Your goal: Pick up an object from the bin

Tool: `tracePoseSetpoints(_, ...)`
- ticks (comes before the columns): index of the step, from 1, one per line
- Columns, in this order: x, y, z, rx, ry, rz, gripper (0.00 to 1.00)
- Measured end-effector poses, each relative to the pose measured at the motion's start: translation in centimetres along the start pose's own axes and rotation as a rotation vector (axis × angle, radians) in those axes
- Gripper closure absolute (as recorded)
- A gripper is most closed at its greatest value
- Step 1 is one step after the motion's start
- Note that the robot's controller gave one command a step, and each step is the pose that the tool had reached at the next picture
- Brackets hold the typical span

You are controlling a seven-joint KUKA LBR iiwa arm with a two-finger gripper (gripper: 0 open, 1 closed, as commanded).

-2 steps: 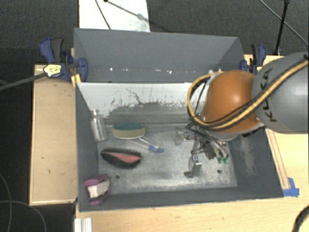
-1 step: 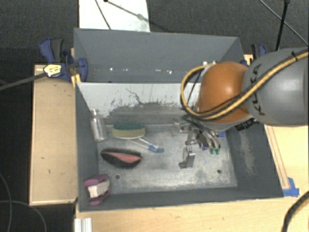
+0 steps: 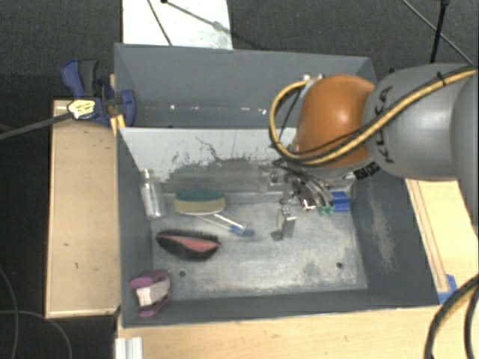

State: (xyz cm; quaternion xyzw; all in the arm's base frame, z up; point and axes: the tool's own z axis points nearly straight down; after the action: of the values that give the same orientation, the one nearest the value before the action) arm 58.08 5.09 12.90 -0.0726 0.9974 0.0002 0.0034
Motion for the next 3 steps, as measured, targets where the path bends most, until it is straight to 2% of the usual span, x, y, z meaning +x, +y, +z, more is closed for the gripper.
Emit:
tracePoseSetpoints(1, 1.7, -8.8, 1.8, 0.003, 0.006, 0.212, 0.0)
tracePoseSetpoints(2, 1.5, -0.4, -1.1, -0.003, 0.0, -0.018, 0.0)
tracePoseSetpoints(3, 1.2, 0.0, 4.9, 0.0, 0.009, 0.181, 0.0)
